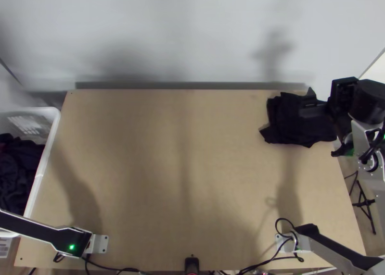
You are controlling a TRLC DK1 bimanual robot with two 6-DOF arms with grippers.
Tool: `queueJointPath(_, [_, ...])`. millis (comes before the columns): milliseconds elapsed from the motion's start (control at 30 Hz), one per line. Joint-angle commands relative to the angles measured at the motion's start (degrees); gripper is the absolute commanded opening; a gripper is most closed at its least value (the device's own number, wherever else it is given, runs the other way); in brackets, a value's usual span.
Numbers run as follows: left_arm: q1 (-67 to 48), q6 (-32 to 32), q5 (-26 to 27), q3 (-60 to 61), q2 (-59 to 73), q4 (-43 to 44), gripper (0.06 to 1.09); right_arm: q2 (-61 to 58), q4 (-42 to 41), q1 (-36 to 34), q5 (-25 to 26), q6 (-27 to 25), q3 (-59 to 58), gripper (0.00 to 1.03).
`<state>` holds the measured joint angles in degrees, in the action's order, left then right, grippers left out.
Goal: Fold the t-shirt
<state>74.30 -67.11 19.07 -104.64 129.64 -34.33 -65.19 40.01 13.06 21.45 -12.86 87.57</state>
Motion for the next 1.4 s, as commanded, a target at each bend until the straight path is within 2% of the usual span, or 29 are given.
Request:
queueJointPath(0, [0.5,1.9,2.3,0.0,-5.8,-5.0,0.1,0.0,0.1,-0.1,-0.1,-0.1,0.0,0.96])
queueJointPath(333, [0.8,2.4,9.0,0.0,-21.5,-21.7,0.09,0.0,0.1,-0.2,-0.5,-0.1,0.0,0.96])
queueJointPath(533, [0.2,4.1,13.4,-0.1,-31.7,-25.2,0.1,0.1,0.1,-0.2,-1.0,-0.1,0.0,0.96])
queueJointPath(800, [-5.4,2.7,19.8,0.1,-43.8,-38.5,0.1,0.1,1.3,-0.3,-3.6,0.0,-1.2,0.96])
queueJointPath(1000, [-15.2,1.5,21.4,1.5,-52.6,-47.8,0.1,1.8,2.4,-0.3,-4.8,-0.1,-5.8,0.96])
queueJointPath(1100, [-23.4,3.2,21.4,5.0,-58.5,-47.8,0.1,4.5,3.0,-0.5,-4.7,-0.2,-9.3,0.92])
queueJointPath(1300, [-34.8,6.0,21.4,10.4,-63.8,-47.4,0.09,9.0,4.6,-1.7,-4.7,-0.2,-13.0,0.92])
queueJointPath(1367, [-39.5,8.8,21.3,11.0,-64.3,-47.4,0.09,10.3,4.6,-2.7,-4.7,-0.4,-14.4,0.92])
